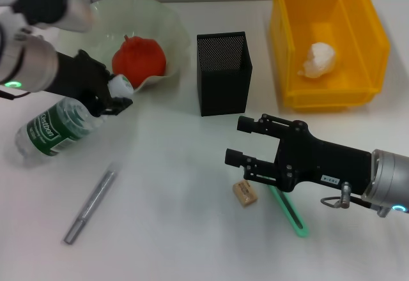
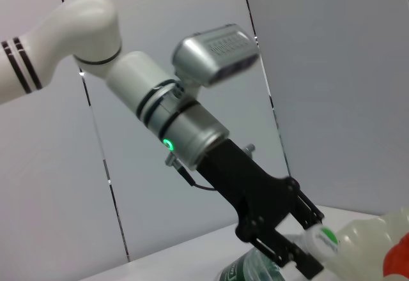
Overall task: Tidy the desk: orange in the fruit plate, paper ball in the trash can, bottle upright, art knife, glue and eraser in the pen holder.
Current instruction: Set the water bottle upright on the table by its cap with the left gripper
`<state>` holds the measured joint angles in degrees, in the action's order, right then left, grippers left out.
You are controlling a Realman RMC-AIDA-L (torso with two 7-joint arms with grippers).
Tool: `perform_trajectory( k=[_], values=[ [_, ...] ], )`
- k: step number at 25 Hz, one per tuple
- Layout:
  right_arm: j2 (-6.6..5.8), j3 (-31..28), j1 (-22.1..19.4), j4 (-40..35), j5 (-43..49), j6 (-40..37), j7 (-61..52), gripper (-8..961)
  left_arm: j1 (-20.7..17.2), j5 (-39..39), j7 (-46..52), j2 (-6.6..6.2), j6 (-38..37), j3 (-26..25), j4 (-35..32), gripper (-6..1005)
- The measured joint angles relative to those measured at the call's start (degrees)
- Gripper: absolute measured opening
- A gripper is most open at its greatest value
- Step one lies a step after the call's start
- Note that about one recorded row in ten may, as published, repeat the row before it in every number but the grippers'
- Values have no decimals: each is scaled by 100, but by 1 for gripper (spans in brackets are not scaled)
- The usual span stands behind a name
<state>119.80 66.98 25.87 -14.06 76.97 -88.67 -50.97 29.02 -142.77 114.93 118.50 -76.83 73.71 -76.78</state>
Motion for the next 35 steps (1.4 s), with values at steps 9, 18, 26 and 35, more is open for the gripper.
perform_trajectory(
  k=[9, 18, 26, 35],
  values=[
    [4, 0, 138, 22, 0, 14, 0, 684, -836, 1320, -715, -3, -161, -935, -285, 458],
    [9, 30, 219, 97, 2, 17, 0, 684, -1174, 2380, -1348, -6, -164, -1635, 36, 464],
    [9, 23, 217, 160, 3, 17, 12, 683, -1246, 2963, -1689, -9, -161, -1906, 390, 470],
    [9, 35, 202, 158, 3, 16, 15, 683, -1280, 3140, -1819, -4, -126, -2095, 500, 477]
  ],
)
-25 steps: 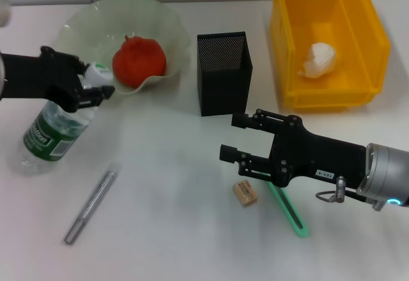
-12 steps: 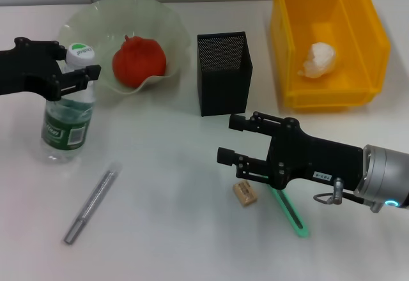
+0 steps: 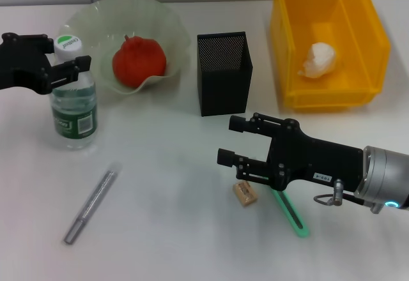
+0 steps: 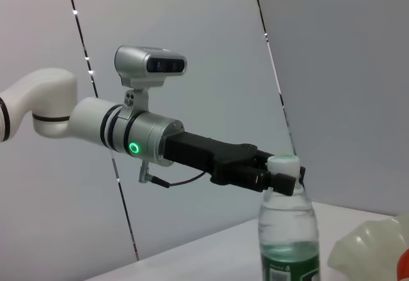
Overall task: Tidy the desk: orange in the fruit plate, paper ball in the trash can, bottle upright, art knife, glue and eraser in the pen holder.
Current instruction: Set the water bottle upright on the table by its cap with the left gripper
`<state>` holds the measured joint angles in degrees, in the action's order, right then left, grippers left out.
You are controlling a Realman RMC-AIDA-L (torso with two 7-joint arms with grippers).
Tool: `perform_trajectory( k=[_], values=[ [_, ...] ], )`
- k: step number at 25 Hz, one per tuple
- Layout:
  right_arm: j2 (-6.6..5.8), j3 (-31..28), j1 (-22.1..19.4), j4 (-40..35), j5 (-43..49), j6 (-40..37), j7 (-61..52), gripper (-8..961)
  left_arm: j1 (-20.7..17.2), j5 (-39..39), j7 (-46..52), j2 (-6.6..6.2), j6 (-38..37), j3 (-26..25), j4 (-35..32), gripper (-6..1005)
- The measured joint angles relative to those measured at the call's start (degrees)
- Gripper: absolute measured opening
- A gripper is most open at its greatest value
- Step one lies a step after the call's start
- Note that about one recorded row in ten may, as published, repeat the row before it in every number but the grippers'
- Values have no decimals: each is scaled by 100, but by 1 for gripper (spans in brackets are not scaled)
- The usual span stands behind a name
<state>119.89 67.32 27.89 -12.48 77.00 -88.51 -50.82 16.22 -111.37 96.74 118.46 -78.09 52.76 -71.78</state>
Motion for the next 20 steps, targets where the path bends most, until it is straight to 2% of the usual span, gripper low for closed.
perform_trajectory(
  k=[4, 7, 15, 20],
  values=[
    [0, -1, -3, 0, 0, 0, 1, 683, 0, 117, -66, -1, 12, -46, 107, 480],
    [0, -6, 6, 15, 0, 0, 2, 683, 6, 687, -581, -12, 25, -345, 663, 482],
    [0, -35, 12, 25, 0, 0, 2, 683, 31, 845, -846, -24, 1, -629, 1090, 488],
    [0, -39, 21, 27, -1, 0, 2, 682, 39, 856, -1080, -27, -1, -633, 1273, 492]
  ],
)
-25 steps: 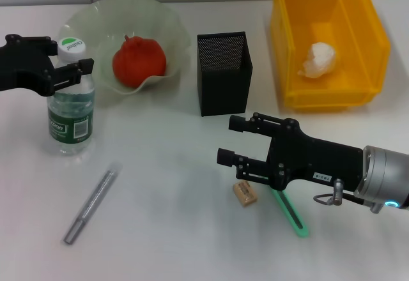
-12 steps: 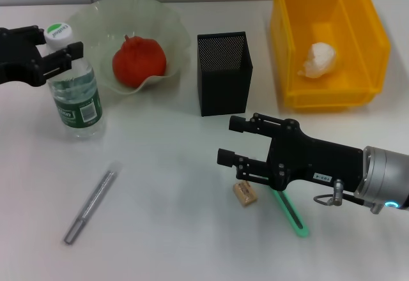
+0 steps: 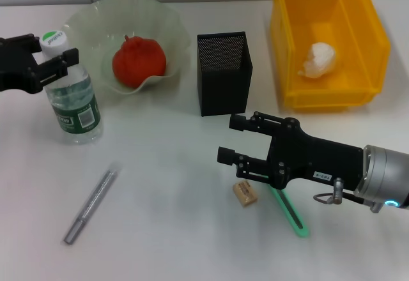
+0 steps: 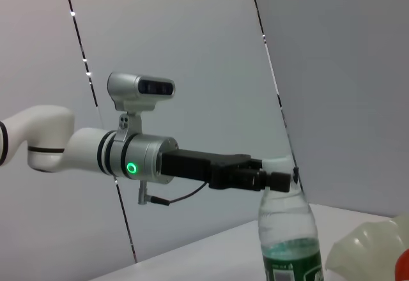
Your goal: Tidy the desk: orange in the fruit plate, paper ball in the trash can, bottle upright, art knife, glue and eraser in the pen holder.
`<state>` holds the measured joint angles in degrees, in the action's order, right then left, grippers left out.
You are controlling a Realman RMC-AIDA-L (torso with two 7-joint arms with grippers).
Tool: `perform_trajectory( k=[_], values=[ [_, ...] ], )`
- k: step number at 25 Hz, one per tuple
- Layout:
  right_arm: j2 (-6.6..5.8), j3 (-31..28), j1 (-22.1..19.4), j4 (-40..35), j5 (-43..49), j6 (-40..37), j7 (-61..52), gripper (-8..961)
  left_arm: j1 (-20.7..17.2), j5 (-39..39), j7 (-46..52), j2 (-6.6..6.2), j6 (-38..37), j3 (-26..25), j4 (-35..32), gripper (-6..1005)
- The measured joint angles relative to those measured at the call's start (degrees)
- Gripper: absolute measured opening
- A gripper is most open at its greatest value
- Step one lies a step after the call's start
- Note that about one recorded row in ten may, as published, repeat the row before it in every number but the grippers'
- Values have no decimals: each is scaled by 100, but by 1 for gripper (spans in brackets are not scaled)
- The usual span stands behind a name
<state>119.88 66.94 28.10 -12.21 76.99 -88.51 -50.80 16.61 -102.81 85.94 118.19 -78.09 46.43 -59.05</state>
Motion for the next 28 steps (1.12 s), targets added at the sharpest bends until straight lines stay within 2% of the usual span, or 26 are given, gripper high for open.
perform_trajectory(
  k=[8, 18, 27, 28],
  values=[
    [0, 4, 13, 0, 0, 0, 7, 682, -25, 564, -663, 0, -8, -11, 391, 498],
    [0, 4, 52, 0, 0, 58, 9, 682, -27, 560, -699, 6, -9, -11, 402, 505],
    [0, 3, 64, 0, 0, 62, 8, 683, 1, 693, -655, 9, -119, -294, 433, 573],
    [0, 3, 64, 0, 0, 62, 9, 683, 2, 778, -678, 1, -202, -300, 438, 606]
  ],
)
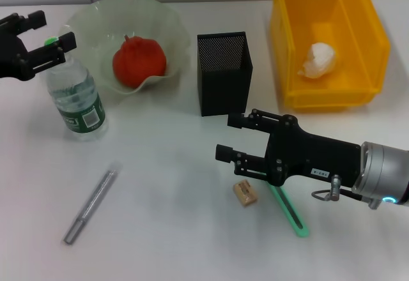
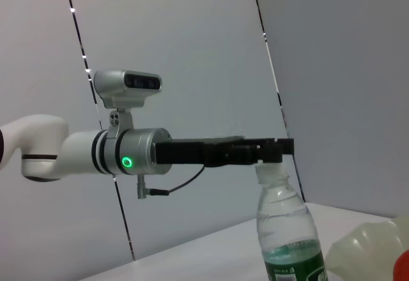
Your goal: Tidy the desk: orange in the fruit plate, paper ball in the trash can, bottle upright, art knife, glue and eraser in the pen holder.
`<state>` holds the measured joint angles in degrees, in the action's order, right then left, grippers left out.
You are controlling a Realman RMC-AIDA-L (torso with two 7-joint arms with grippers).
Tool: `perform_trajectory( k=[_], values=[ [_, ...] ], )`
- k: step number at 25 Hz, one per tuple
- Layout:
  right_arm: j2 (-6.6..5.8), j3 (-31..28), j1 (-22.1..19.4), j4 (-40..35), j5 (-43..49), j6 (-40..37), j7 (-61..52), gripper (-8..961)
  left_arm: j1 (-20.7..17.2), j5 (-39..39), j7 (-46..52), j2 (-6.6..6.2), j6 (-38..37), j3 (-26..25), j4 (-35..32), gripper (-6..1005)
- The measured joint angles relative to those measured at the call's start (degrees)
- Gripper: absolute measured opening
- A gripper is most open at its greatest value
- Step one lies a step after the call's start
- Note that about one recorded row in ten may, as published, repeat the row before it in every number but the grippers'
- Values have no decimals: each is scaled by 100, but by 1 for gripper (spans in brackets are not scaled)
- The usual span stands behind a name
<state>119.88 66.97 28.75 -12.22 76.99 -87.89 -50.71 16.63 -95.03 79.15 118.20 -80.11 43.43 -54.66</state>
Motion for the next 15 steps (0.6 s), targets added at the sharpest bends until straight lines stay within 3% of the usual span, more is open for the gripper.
perform_trajectory(
  k=[5, 8, 15],
  values=[
    [0, 0, -1, -1, -3, 0, 0, 683, -17, 386, -25, -2, -300, -76, 8, 772],
    [0, 0, -1, -8, -4, 0, 0, 682, -31, 529, -27, -6, -513, -111, 8, 776],
    [0, 1, -1, -5, -51, -16, 39, 684, 22, 929, -31, 13, -1834, -130, 243, 780]
  ],
)
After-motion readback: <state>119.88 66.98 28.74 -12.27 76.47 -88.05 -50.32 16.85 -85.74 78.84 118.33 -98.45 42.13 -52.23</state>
